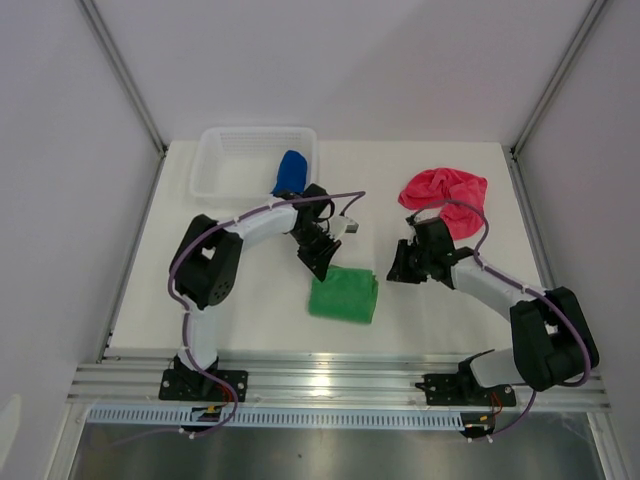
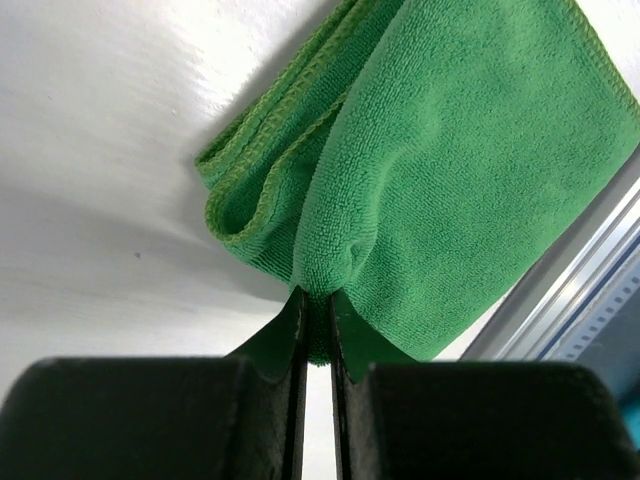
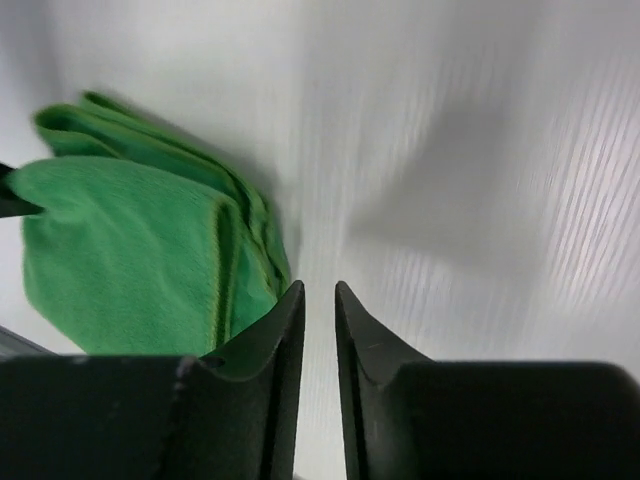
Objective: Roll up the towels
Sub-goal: Fold the towel
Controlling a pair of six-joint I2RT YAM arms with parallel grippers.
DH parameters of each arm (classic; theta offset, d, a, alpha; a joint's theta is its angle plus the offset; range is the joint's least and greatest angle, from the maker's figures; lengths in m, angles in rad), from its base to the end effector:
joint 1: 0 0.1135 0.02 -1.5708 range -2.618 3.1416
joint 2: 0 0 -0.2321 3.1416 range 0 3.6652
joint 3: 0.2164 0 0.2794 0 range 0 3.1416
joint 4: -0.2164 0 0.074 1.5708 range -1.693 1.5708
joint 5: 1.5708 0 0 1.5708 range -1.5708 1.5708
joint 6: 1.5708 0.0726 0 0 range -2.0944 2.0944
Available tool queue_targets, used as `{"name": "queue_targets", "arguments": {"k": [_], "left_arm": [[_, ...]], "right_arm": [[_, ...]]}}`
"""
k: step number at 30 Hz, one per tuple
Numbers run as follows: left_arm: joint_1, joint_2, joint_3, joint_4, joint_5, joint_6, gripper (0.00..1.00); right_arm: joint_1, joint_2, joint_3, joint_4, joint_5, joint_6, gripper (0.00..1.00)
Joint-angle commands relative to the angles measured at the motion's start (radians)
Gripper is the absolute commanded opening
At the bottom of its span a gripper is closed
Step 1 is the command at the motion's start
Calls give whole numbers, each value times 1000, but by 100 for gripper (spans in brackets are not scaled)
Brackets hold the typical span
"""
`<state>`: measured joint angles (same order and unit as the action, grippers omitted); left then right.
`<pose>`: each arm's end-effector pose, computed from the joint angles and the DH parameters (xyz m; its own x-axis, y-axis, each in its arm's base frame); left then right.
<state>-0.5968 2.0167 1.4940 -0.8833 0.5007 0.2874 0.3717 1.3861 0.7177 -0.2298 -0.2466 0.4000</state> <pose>0.3188 -0.2587 0.1028 -0.6242 0.7248 -0.2916 0.7665 0.4962 -0.4076 0.2905 0.1323 0.1067 -0.8636 0.0687 -0.4995 -0.1711 0.8920 0.4185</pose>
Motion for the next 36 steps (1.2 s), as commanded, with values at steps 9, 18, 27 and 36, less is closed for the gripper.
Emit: {"name": "queue_targets", "arguments": {"k": [9, 18, 27, 36], "left_arm": [[8, -92, -35, -5, 67, -30, 10], [8, -134, 3, 1, 139, 30, 12], [41, -37, 28, 0, 35, 38, 11], [63, -4, 35, 18, 42, 27, 26]], "right_arm": [[171, 201, 77, -125, 86, 174, 12], [141, 314, 169, -32, 9, 183, 9], [35, 259, 193, -106, 38, 71, 30], [-57, 214, 199, 144, -301, -207, 60]]}}
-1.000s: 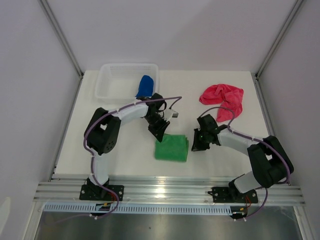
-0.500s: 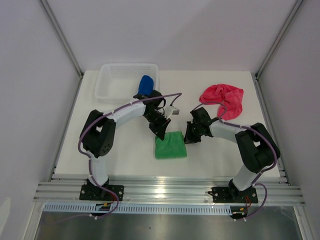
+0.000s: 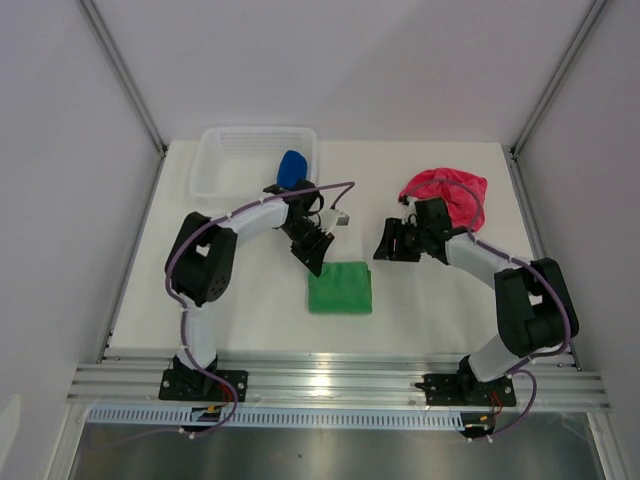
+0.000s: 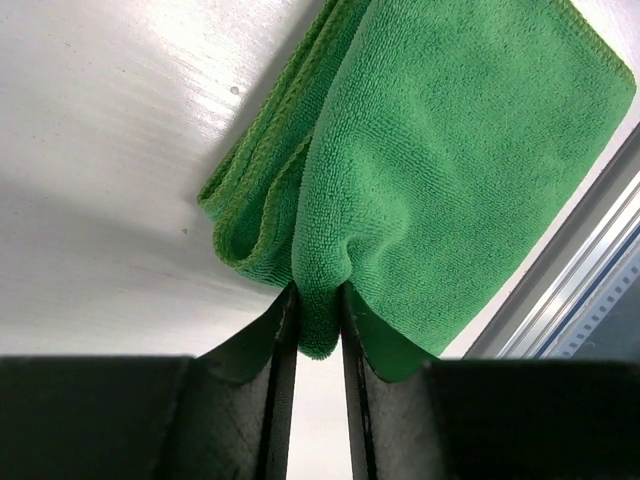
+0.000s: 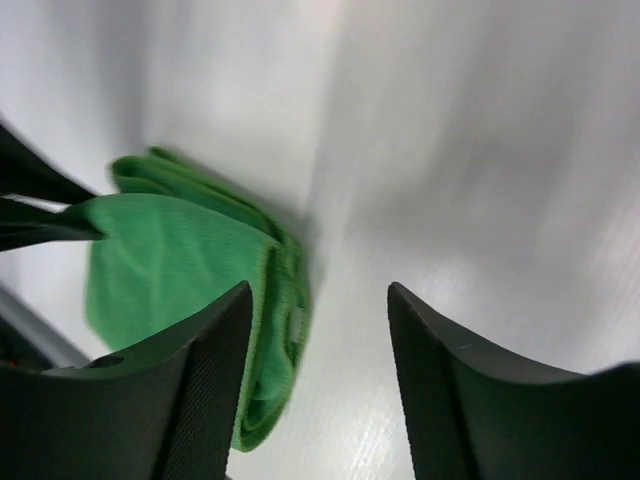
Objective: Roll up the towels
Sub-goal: Fold the towel
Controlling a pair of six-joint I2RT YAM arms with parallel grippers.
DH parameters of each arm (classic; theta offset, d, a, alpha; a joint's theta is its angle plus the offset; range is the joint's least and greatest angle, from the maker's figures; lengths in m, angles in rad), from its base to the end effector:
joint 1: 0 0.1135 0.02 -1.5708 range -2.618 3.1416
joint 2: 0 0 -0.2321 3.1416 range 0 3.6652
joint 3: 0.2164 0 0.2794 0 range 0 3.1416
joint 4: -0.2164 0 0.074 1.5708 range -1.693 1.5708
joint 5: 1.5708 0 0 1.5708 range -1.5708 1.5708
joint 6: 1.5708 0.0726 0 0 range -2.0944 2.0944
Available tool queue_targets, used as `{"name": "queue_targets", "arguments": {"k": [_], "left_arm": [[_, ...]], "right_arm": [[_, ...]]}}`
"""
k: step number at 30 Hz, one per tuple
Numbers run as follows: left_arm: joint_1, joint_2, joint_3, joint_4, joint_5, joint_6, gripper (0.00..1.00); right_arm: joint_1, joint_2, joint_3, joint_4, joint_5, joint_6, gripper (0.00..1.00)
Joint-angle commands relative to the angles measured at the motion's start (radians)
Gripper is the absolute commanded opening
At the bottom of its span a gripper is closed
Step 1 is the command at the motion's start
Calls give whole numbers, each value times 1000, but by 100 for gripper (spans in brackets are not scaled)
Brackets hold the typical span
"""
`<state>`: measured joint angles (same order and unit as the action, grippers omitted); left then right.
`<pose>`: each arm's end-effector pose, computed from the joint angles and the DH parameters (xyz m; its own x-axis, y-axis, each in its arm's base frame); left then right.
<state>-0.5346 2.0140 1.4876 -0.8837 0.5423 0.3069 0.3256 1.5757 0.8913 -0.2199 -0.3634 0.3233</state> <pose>0.3315 -0.2398 0.1035 -0.6564 0.6894 -0.3064 0.7404 0.5105 -0.4373 0.3311 0.1390 0.1081 -0.8672 0.0206 -0.4974 -0.2443 0.8529 0.4613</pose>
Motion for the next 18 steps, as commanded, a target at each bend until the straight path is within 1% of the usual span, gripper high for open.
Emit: {"name": "queue_targets", "arguments": {"k": [1, 3, 4, 5, 6, 9, 11, 14, 18], "left_arm": [[1, 0, 45, 22, -2, 8, 26], [1, -1, 45, 25, -4, 8, 27], [1, -3, 46, 25, -4, 9, 28], [1, -3, 45, 26, 2, 8, 31], [1, -4, 45, 25, 4, 8, 33], [1, -12, 40, 12, 5, 9, 36], [4, -20, 36, 11, 8, 14, 39], [12, -29, 28, -4, 15, 20, 40], [18, -32, 23, -18, 27, 24, 39]], "right_arm": [[-11, 41, 32, 157, -262, -139, 62], [-11, 69, 28, 201, -304, -153, 63], [-14, 98, 23, 261, -321, -155, 64], [-17, 115, 26, 273, -338, -158, 63], [-19, 130, 31, 301, -383, -165, 63], [-19, 171, 51, 330, -448, -174, 62], [-20, 187, 60, 333, -450, -181, 61], [-19, 210, 66, 332, -482, -188, 57], [-20, 231, 70, 326, -516, -188, 46]]}}
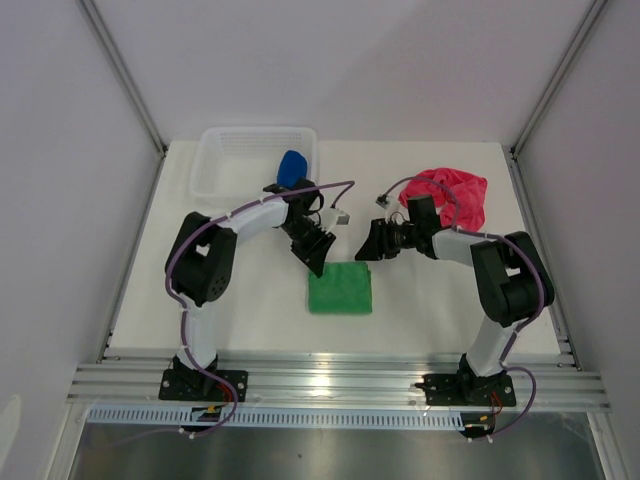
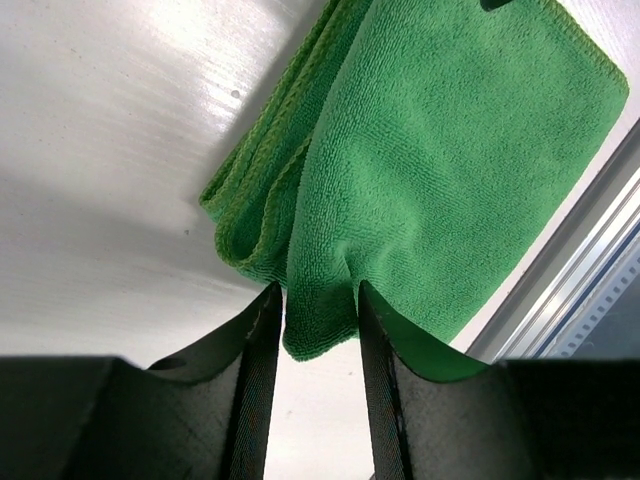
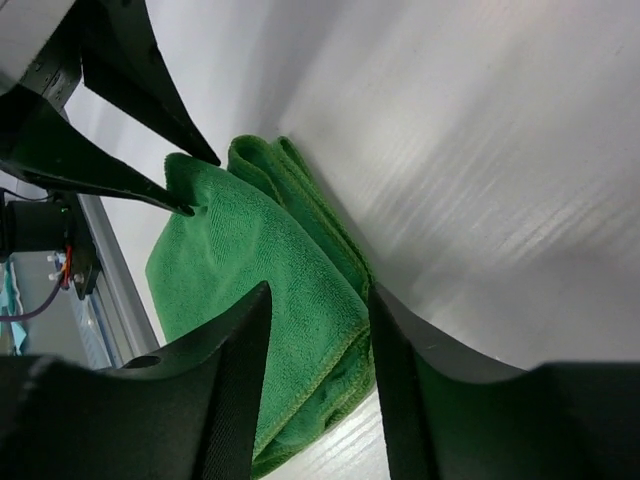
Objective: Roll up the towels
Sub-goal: Fold the towel
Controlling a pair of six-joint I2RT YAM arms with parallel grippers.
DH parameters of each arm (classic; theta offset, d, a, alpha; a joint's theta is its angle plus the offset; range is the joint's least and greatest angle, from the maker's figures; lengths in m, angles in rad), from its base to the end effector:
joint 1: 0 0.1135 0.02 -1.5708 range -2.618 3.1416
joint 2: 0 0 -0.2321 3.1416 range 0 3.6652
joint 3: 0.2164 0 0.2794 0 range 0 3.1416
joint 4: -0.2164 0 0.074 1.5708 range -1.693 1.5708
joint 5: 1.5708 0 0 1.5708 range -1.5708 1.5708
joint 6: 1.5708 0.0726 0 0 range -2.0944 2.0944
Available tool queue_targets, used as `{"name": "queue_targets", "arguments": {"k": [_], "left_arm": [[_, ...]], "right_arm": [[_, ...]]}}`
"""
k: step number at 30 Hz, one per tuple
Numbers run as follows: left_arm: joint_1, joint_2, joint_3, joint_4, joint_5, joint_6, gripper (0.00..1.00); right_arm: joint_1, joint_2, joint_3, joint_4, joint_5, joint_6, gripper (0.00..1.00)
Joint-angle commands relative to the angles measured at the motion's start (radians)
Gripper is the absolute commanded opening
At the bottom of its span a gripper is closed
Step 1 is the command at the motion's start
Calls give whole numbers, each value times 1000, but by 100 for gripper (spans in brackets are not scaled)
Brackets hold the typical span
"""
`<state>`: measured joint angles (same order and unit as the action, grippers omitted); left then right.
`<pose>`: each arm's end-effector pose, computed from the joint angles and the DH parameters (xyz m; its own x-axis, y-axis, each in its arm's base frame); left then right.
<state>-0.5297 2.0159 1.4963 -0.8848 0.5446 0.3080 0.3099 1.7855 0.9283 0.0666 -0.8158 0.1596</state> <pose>0.3341 -0.2392 0.1053 -0.6575 0.6855 -0.3127 0.7404 0.5110 -0.4367 0.3462 0.1664 0.0853 -0.7791 -0.1351 -0.6122 -0.5804 0.5246 0.6228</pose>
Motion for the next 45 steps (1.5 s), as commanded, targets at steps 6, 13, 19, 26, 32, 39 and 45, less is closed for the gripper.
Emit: {"name": "queue_targets", "arguments": {"k": [6, 13, 19, 26, 32, 39, 45], "left_arm": [[16, -37, 16, -45, 26, 26, 35], [17, -46, 12, -54, 18, 36, 30], [17, -45, 13, -52, 29, 32, 18], [17, -49, 15, -51, 31, 29, 11], [17, -51, 18, -54, 35, 26, 3], [17, -81, 41, -78, 64, 26, 1], [16, -143, 61, -97, 127, 16, 1]], "right_arm": [[-5, 38, 55, -54, -79, -71, 48], [-5, 54, 53, -125, -82, -112, 46], [-5, 54, 60, -123, -88, -109, 27], [-5, 58, 64, -160, -106, -143, 35], [-5, 58, 75, -180, -118, -143, 0], [-3, -79, 46, -197, -74, -115, 0], [-5, -222, -25, -199, -60, -80, 0]]}}
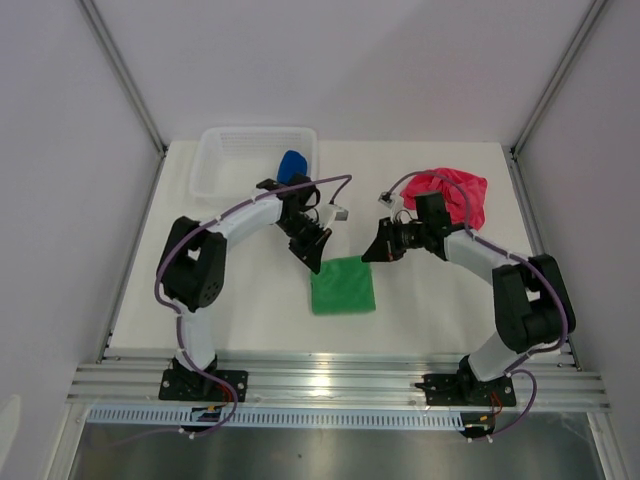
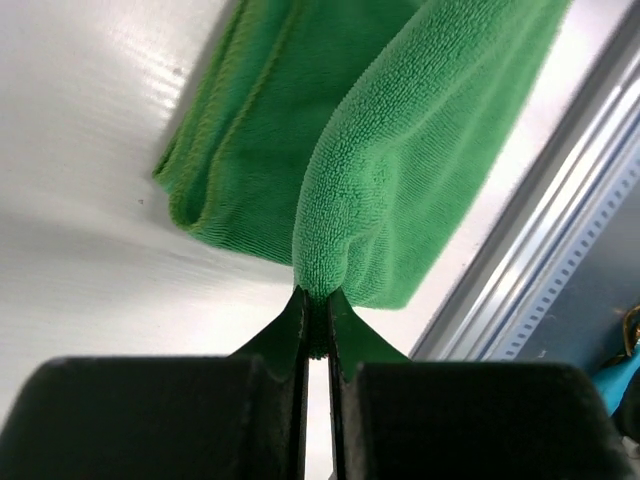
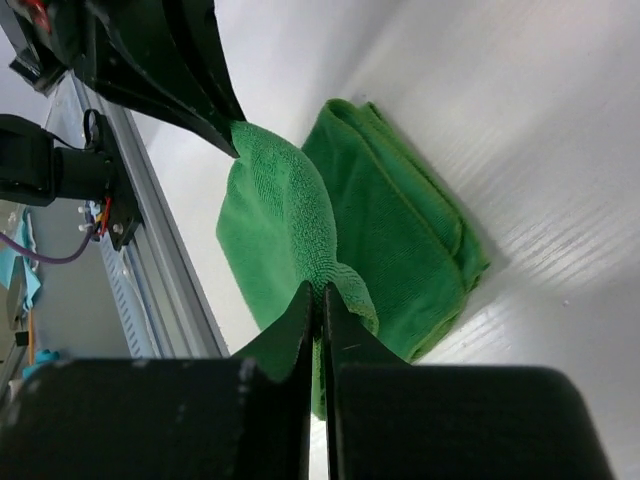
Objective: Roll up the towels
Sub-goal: Fold the towel
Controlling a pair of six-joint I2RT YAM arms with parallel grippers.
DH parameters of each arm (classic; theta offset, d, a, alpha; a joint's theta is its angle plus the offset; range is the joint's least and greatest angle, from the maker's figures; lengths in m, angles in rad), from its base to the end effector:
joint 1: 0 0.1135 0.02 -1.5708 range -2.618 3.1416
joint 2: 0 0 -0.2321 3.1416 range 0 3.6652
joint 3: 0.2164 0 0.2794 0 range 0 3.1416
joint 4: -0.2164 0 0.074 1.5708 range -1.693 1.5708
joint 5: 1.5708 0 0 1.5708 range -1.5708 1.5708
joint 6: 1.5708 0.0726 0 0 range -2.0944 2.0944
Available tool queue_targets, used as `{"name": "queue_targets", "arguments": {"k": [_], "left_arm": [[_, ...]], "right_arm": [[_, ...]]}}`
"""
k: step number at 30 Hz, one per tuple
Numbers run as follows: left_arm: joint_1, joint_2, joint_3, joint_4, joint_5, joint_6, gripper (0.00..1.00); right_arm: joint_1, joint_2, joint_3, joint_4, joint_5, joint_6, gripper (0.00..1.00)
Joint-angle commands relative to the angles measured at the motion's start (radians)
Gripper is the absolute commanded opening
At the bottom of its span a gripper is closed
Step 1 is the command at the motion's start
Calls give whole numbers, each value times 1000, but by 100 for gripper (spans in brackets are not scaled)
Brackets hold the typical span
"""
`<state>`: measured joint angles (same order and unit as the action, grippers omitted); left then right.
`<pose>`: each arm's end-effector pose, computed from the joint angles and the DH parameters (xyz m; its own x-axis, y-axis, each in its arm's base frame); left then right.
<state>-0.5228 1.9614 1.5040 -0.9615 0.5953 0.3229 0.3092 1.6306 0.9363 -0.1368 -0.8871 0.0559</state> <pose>0.3262 -0.2350 0.1289 -0.6577 0.6823 -0.3194 0.7335 0.4835 -0.4776 0.3284 0.1640 0.1281 -0.7411 -0.1997 -0.6410 -0.6496 0.4546 0.6094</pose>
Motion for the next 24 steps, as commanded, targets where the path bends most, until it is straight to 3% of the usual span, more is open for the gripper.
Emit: {"name": "queue_targets", "arguments": {"k": [1, 4, 12, 17, 20, 21, 24], "left_arm": [[9, -93, 53, -19, 89, 2, 1], [9, -93, 51, 1, 100, -1, 1], [10, 16, 74, 61, -37, -33, 6], [10, 53, 78, 116, -72, -47, 20], [10, 62, 85, 139, -117, -48, 24], [10, 62, 87, 150, -123, -50, 32], [10, 45, 107, 150, -137, -45, 43]], "right_arm": [[-5, -87, -43, 2, 20, 25, 0], [-10, -88, -83, 23, 51, 39, 0], [-32, 11, -62, 104, 102, 58, 0], [-39, 55, -51, 158, 132, 74, 0], [-39, 75, -41, 163, 157, 75, 17], [-39, 84, -37, 160, 169, 73, 33], [-41, 83, -10, 112, 230, 65, 46]]}}
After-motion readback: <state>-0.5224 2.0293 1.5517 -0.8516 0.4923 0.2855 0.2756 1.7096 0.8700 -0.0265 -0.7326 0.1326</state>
